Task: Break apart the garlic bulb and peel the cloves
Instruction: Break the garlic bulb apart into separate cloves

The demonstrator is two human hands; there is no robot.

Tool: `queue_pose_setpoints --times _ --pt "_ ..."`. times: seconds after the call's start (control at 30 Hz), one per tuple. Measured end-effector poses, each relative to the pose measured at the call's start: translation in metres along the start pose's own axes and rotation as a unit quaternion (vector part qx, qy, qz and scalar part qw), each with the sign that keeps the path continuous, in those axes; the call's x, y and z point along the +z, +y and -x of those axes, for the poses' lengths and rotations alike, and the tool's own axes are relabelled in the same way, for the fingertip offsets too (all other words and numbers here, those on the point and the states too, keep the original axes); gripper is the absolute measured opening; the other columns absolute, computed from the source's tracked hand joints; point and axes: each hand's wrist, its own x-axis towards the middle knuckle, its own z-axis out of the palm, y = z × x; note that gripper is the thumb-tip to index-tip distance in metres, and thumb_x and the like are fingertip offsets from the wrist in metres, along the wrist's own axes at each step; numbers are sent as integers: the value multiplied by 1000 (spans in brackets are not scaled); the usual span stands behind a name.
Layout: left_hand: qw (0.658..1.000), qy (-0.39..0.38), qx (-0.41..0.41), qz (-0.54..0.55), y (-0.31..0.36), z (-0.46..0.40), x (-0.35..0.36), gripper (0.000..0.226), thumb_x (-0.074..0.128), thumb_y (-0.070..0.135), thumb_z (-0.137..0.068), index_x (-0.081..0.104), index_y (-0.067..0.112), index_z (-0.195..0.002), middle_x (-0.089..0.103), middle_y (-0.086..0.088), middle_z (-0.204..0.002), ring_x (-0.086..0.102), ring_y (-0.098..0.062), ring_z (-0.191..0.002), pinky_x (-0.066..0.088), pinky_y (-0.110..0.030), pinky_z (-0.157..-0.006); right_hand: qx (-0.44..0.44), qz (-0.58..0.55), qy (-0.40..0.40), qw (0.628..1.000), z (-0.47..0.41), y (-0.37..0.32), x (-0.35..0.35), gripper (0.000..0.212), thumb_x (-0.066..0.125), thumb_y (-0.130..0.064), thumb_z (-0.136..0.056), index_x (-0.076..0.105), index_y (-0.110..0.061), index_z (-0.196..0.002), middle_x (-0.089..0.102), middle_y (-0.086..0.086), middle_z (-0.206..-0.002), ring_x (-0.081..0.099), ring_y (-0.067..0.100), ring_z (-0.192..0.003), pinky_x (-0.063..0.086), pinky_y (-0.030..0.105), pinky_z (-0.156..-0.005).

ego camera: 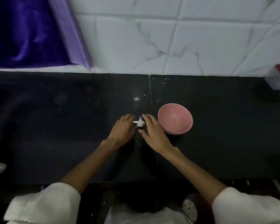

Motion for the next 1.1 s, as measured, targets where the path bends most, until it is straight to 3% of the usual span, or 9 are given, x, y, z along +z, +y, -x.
queue_pose_setpoints --times 0.17,0.4,0.53,0.7,0.8,1.0,1.1 --pt "1000 -17 -20 6 -7 6 24 44 55 16 -95 47 9 -138 47 -9 -141 47 -27 -126 43 -39 -101 13 2 -39 999 1 17 21 68 61 -16 -95 25 -10 -152 30 7 -153 39 20 -138 29 19 -105" --pt "997 6 -51 56 -4 1 52 53 58 11 -93 40 7 -143 42 -10 -145 47 -27 -129 42 -36 -105 30 -22 -22 999 -14 40 42 74 60 -12 -95 15 -6 -154 22 9 -155 40 23 -136 35 22 -103" --pt "995 48 -49 74 -15 -18 57 55 56 8 -94 36 6 -146 36 -8 -147 55 -25 -118 48 -36 -98 23 -12 -8 1000 -33 54 53 74 59 -10 -96 14 -5 -154 25 10 -154 42 24 -136 37 25 -104" --pt "995 72 -26 67 -39 -34 61 54 57 7 -94 38 4 -145 38 -10 -144 58 -22 -99 45 -26 -93 -18 25 23 999 -51 64 66 71 59 -11 -95 20 -5 -154 36 14 -148 40 27 -134 36 30 -108" --pt "995 85 18 57 -50 -35 68 51 57 6 -94 42 4 -142 42 -9 -140 51 -12 -87 44 -24 -88 -46 49 36 997 -55 70 74 69 58 -10 -96 21 -6 -154 43 15 -140 44 28 -129 38 33 -104" --pt "989 130 62 42 -56 -39 74 47 59 7 -93 48 4 -139 51 -9 -133 59 -21 -100 43 -23 -88 -105 54 67 991 -66 82 82 74 57 -5 -94 15 -6 -155 50 17 -139 47 30 -128 39 32 -102" --pt "984 165 64 34 -56 -39 79 48 59 8 -93 48 5 -139 54 -9 -130 57 -17 -90 46 -28 -86 -128 45 78 988 -65 88 79 76 56 -7 -95 12 -8 -156 51 16 -140 48 30 -128 39 31 -100"
